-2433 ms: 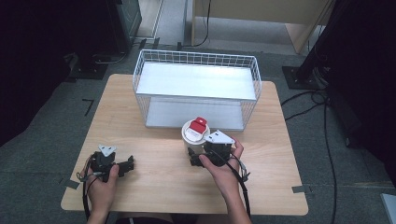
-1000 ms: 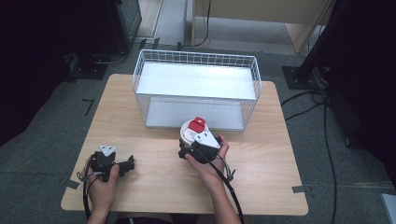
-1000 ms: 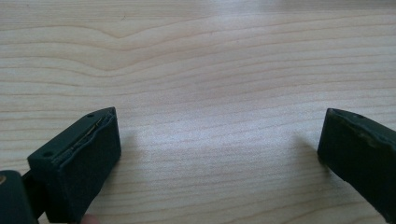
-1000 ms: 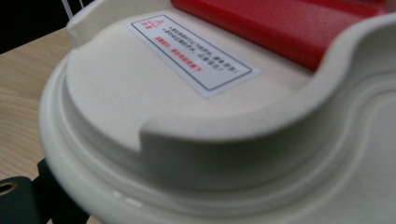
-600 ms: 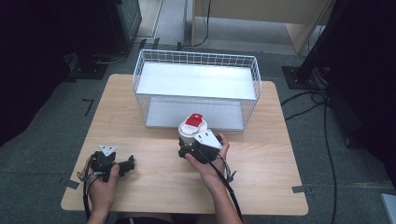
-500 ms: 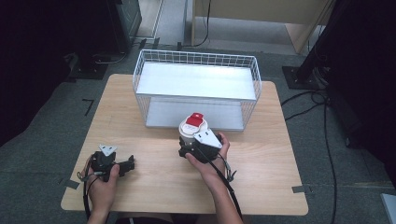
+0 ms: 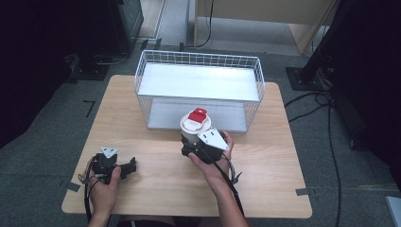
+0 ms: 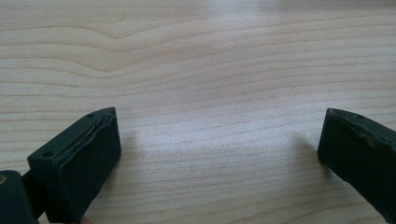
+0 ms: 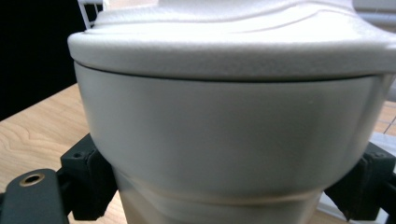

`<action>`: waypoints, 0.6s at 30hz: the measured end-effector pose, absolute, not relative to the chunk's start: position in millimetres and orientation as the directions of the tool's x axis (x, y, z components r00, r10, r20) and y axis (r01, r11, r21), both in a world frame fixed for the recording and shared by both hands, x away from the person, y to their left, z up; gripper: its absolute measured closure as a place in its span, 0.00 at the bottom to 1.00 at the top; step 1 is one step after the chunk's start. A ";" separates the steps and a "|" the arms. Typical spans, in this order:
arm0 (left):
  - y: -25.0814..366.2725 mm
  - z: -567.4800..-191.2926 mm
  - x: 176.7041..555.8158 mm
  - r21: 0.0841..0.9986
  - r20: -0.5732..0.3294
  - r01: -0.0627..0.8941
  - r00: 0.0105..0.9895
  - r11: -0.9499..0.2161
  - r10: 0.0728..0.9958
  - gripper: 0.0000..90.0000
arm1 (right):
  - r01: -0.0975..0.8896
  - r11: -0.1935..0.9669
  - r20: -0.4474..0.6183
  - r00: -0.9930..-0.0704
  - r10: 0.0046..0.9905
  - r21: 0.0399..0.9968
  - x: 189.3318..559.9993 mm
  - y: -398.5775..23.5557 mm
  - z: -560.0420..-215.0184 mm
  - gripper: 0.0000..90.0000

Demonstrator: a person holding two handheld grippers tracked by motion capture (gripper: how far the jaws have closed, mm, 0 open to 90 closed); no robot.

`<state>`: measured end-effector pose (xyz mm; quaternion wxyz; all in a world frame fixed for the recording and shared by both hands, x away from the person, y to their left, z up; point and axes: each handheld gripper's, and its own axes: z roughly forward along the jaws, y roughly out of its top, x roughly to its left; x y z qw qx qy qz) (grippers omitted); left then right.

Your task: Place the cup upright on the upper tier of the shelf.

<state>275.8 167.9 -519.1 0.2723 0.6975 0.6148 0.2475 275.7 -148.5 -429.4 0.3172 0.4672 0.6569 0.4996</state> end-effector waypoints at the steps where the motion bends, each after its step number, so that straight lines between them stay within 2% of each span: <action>1: 168.0 -519.0 275.8 0.684 0.011 0.723 0.122 -0.097 0.992 0.00 | 0.295 0.061 0.053 -0.364 0.930 0.954 275.2 -148.7 -428.4 0.13; 18: 168.0 -519.1 275.8 0.684 0.012 0.723 0.121 -0.096 0.993 0.00 | 0.224 0.048 0.041 -0.379 0.925 0.973 278.2 -153.1 -377.7 0.13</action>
